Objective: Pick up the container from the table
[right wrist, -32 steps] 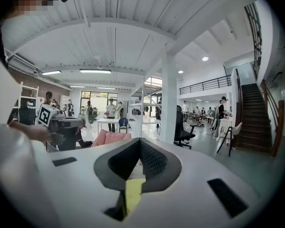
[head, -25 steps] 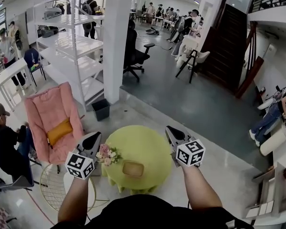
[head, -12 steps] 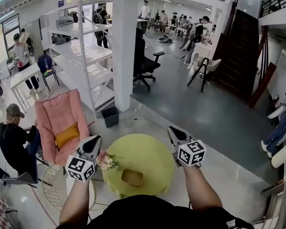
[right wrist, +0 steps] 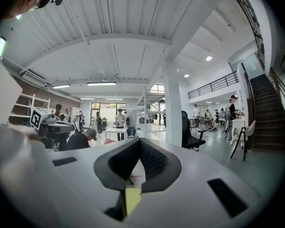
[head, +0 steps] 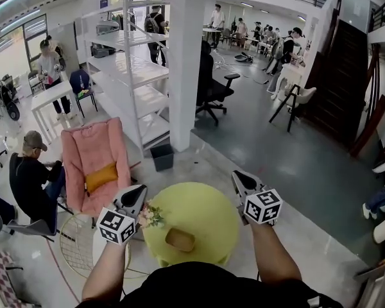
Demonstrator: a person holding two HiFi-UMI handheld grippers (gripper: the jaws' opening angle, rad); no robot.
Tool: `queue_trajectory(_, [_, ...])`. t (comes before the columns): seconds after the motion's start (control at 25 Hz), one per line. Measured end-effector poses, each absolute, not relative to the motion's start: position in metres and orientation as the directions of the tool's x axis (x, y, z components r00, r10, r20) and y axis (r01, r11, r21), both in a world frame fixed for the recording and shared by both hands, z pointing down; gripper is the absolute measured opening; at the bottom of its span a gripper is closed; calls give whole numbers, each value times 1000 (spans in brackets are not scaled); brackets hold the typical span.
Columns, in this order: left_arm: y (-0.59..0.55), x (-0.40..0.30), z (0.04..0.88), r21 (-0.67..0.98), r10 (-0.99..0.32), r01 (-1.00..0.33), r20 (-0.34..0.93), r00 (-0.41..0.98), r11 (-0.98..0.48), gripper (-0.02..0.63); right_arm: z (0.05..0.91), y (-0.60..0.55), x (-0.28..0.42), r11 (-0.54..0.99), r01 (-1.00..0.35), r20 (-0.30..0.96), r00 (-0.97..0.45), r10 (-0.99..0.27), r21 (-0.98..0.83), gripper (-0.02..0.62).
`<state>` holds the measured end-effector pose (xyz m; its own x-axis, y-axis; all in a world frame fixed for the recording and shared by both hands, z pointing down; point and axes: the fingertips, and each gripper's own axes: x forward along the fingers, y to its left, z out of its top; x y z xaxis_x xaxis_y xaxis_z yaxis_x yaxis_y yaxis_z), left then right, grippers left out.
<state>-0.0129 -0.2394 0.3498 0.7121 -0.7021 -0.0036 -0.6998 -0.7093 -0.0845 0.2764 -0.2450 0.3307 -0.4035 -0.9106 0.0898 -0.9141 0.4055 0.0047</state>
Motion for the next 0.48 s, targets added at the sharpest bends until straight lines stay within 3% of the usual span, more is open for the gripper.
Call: queue_trajectory(0.48, [-227,-15,351,-82,-695,-694,-26,719,-715,17,343,-253,271,431,-902,133,-426,-895,11,8])
